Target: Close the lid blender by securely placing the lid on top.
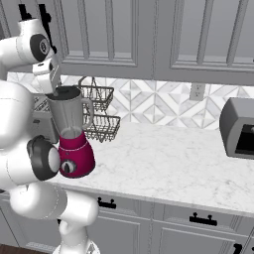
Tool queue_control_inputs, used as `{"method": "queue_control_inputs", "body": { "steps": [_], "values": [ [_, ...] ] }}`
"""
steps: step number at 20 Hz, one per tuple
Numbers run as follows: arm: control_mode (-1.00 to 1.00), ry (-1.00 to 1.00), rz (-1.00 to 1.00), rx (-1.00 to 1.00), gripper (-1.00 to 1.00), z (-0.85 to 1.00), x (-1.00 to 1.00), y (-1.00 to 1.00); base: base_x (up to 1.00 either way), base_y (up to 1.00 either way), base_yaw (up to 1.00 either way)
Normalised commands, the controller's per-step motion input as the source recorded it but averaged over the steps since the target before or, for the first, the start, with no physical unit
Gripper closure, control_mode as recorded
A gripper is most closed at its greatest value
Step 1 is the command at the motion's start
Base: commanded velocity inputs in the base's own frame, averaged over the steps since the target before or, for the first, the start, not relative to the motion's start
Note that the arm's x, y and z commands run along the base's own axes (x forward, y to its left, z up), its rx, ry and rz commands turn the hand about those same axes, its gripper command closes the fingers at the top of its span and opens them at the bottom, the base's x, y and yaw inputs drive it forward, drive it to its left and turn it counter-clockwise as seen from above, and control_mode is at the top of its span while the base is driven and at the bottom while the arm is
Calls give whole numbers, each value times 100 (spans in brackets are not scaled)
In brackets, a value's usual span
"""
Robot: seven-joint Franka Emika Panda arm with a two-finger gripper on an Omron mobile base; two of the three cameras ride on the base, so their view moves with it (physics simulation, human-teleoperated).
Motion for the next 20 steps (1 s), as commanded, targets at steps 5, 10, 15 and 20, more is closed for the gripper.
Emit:
{"method": "queue_control_inputs", "body": {
  "steps": [5,10,15,20],
  "values": [
    [-100,-5,0,0,-100,0,-9,0,0,0,0],
    [-100,-16,0,0,-100,0,-33,0,0,0,0],
    [-100,-23,0,0,-100,0,-53,0,0,0,0],
    [-100,-22,0,0,-100,0,-61,0,0,0,0]
  ]
}}
